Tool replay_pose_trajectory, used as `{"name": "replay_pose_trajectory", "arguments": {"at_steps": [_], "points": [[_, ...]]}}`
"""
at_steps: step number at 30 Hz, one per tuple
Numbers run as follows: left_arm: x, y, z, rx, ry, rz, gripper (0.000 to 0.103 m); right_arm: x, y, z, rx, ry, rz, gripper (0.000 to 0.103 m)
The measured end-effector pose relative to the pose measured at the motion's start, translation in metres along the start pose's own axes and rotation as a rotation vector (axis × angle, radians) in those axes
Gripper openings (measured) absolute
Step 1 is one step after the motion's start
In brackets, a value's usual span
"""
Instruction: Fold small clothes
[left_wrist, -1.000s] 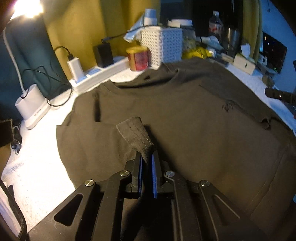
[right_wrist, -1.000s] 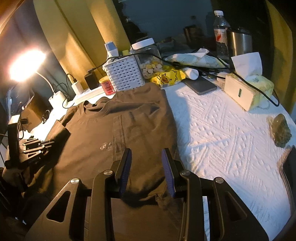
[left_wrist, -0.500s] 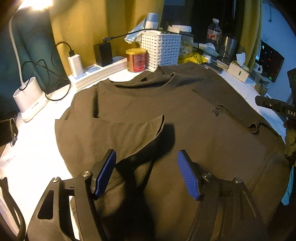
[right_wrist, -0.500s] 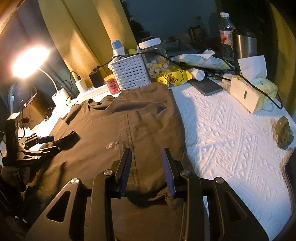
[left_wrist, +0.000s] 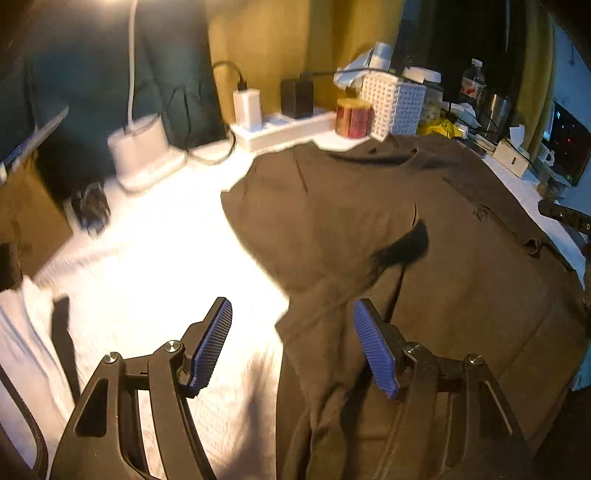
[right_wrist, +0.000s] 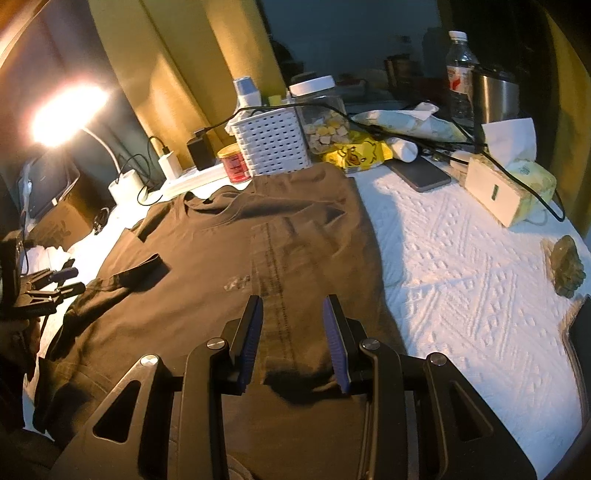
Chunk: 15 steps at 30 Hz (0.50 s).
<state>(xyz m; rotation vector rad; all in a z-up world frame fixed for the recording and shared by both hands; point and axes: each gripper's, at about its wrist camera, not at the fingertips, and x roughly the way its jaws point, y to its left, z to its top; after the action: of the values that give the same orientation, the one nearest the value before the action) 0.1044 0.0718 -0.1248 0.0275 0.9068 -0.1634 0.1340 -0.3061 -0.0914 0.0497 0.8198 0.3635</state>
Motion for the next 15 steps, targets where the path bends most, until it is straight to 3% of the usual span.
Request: {"name": "replay_pose_trajectory", "arguments": {"at_steps": [2,3,6,9,15], "points": [[0.004,0.002,-0.006,-0.014,0.017,-0.027,0.063,0.0,0.004,0.0,-0.006,0.001,0.003,0.036],[0.006,0.002,-0.009,-0.021,0.026,-0.047,0.048,0.0,0.005,0.001,-0.008,0.002,0.003,0.036],[0.009,-0.003,-0.013,-0.017,0.032,-0.064,0.021,-0.001,0.01,0.001,-0.015,0.002,0.004,0.036],[-0.002,-0.012,-0.013,0.014,-0.009,-0.045,0.01,-0.004,0.011,0.001,-0.017,0.001,0.002,0.036],[-0.017,-0.032,-0.005,0.094,-0.057,-0.023,0.009,-0.007,0.011,0.0,-0.016,-0.001,-0.004,0.036]]}}
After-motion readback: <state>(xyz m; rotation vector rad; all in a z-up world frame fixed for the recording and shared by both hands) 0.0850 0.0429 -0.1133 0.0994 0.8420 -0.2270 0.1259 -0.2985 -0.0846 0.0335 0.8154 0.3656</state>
